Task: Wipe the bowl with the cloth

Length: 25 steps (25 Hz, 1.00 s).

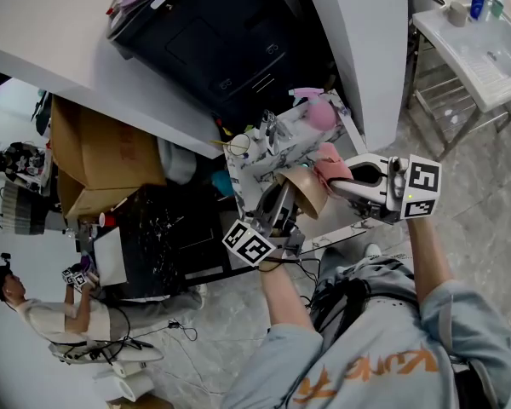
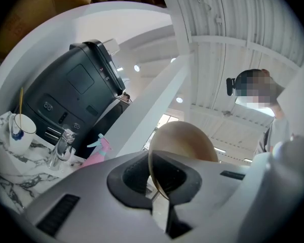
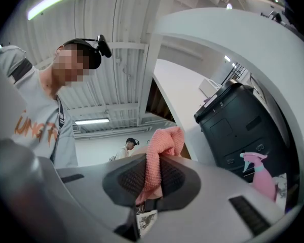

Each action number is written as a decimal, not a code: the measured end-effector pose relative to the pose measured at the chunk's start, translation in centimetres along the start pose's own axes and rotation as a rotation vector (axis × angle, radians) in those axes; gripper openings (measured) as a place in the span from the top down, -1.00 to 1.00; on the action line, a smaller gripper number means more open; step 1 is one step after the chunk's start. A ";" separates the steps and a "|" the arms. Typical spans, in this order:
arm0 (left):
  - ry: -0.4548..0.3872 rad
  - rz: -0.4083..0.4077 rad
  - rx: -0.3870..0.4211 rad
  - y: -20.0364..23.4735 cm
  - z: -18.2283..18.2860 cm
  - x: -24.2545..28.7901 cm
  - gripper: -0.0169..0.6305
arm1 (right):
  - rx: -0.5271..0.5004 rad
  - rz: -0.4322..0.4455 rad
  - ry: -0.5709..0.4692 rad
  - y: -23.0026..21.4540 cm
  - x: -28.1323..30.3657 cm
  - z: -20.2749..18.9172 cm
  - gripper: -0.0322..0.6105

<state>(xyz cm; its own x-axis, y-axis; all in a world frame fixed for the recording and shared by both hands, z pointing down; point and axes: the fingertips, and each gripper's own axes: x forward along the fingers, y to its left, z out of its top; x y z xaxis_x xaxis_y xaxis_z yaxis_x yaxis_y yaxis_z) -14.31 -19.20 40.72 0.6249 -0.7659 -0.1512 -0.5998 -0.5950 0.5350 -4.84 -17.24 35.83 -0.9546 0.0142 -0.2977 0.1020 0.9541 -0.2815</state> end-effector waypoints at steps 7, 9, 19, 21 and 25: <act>0.111 0.158 0.096 2.0 -1.3 -0.4 0.86 | -0.022 -0.176 -0.046 -2.8 -1.0 0.8 0.75; 0.115 0.198 0.094 2.6 -1.2 -0.6 0.86 | -0.039 -0.216 -0.032 -3.2 -1.1 0.5 0.75; 0.181 0.504 0.126 6.8 -0.7 -2.4 0.86 | -0.124 -0.473 0.083 -6.7 -1.9 -0.6 0.75; 0.191 0.562 0.165 7.4 -0.4 -2.8 0.86 | -0.127 -0.520 0.095 -7.3 -2.3 -0.8 0.75; 0.151 0.676 0.212 8.3 0.8 -3.7 0.86 | -0.145 -0.594 0.123 -8.1 -2.6 -1.0 0.75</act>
<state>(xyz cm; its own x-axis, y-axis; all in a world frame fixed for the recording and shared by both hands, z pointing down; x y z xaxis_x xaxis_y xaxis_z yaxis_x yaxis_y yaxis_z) -22.00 -21.47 45.04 0.1361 -0.9502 0.2805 -0.9540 -0.0494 0.2957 -3.44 -24.72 39.86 -0.8629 -0.5051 -0.0185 -0.4870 0.8406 -0.2370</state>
